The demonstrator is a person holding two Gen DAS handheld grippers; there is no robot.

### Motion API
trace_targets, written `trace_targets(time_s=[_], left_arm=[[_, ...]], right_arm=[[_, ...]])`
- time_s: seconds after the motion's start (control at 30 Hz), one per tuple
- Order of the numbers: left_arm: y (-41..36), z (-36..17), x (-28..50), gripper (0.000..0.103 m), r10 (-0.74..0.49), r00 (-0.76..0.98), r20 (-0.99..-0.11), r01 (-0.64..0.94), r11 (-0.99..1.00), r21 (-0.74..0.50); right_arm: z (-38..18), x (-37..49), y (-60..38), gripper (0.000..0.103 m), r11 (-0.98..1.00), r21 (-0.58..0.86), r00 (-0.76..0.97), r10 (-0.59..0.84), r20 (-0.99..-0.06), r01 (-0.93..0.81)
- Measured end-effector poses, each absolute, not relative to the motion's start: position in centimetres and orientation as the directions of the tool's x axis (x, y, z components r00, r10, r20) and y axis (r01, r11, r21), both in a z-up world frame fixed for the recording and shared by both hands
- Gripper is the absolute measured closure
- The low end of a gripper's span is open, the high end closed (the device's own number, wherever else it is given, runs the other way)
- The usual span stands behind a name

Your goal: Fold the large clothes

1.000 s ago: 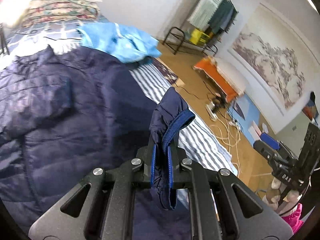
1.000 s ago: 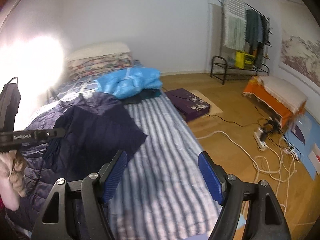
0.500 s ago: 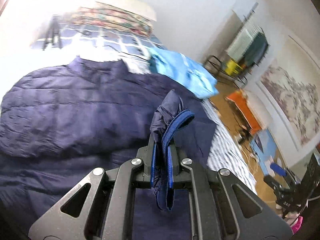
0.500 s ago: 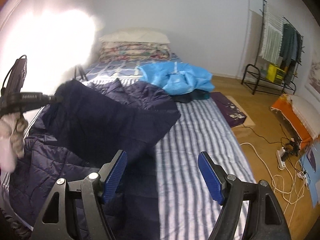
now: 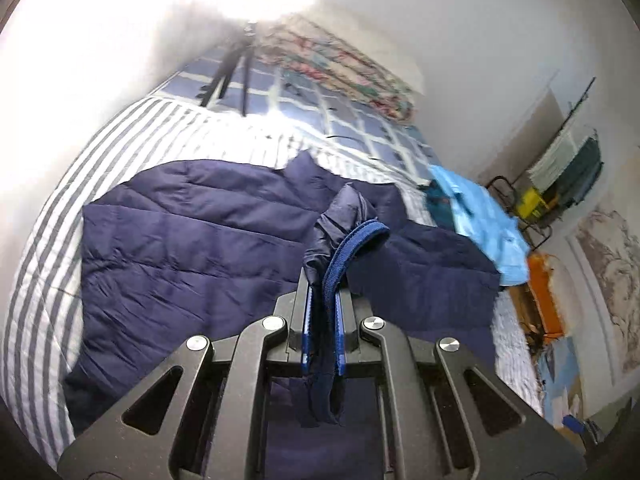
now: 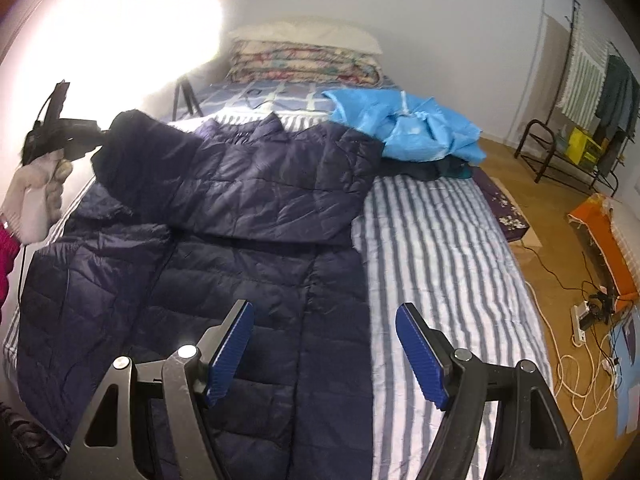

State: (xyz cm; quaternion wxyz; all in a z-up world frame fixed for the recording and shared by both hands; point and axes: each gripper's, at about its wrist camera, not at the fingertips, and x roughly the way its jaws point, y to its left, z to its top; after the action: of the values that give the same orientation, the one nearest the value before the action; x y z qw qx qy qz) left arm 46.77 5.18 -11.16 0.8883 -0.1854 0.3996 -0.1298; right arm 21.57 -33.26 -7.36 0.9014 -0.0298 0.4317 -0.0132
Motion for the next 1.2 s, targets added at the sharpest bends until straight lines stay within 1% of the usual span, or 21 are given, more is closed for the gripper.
trace_targets(time_s=[0.1,0.2,0.4,0.53,0.57,0.63,0.7,0.9,0.93,1.0,1.03,1.07,1.2], left_arm=[[5.7,-12.7,47.8,0.096,-0.364,0.637,-0.68,0.07,0.905,-0.419],[6.3,-15.1,48.6,0.096,-0.362,0.619,-0.697,0.038,0.901,-0.433],[6.7,-19.0,49.7,0.096,-0.295,0.583,-0.757,-0.027,0.924,-0.381],[6.5,-20.0,49.6,0.093,-0.232,0.567,-0.79,-0.068,0.943,-0.326],[6.6,-19.9,49.5,0.09,-0.22,0.565,-0.795,-0.069,0.948,-0.311],[6.9,-19.0,49.1,0.09,-0.184,0.571,-0.8,-0.081,0.957,-0.277],[7.6,-17.8,48.5,0.09,-0.173,0.583,-0.794,-0.088,0.958,-0.274],[9.1,-11.7,43.6,0.089,-0.161,0.633,-0.757,-0.035,0.971,-0.237],[9.4,-10.5,41.9,0.088,-0.17,0.639,-0.75,-0.02,0.971,-0.237],[10.0,-9.0,39.4,0.073,-0.177,0.644,-0.745,-0.007,0.971,-0.237],[10.5,-8.1,37.3,0.06,-0.182,0.651,-0.737,-0.005,0.97,-0.244],[10.9,-7.5,35.9,0.056,-0.187,0.656,-0.732,-0.002,0.969,-0.249],[12.2,-5.6,29.9,0.056,-0.196,0.656,-0.729,0.006,0.967,-0.255]], right_arm=[[-8.1,22.1,-32.5,0.027,0.997,-0.079,0.613,-0.048,-0.788,-0.023],[-8.6,23.0,-32.2,0.027,0.995,-0.092,0.598,-0.055,-0.8,-0.031],[-8.5,23.2,-31.9,0.028,0.996,-0.087,0.604,-0.048,-0.796,-0.036],[-8.7,23.3,-31.9,0.028,0.996,-0.086,0.6,-0.049,-0.798,-0.032],[-8.6,23.3,-32.0,0.028,0.996,-0.083,0.602,-0.049,-0.797,-0.029],[-8.2,23.1,-32.3,0.028,0.997,-0.075,0.616,-0.044,-0.786,-0.025],[-7.7,22.8,-32.4,0.028,0.997,-0.07,0.635,-0.04,-0.771,-0.021],[-6.3,21.9,-33.1,0.028,1.0,-0.012,0.675,0.001,-0.738,-0.015],[-6.1,21.7,-33.1,0.028,1.0,-0.01,0.684,0.003,-0.729,-0.015],[-5.6,21.1,-33.1,0.027,1.0,-0.001,0.706,0.01,-0.708,-0.015],[-5.4,20.7,-33.3,0.027,1.0,0.009,0.718,0.02,-0.696,-0.019],[-5.3,20.4,-33.4,0.027,1.0,0.014,0.724,0.025,-0.689,-0.022],[-5.3,18.9,-34.2,0.027,0.999,0.026,0.739,0.031,-0.673,-0.019]])
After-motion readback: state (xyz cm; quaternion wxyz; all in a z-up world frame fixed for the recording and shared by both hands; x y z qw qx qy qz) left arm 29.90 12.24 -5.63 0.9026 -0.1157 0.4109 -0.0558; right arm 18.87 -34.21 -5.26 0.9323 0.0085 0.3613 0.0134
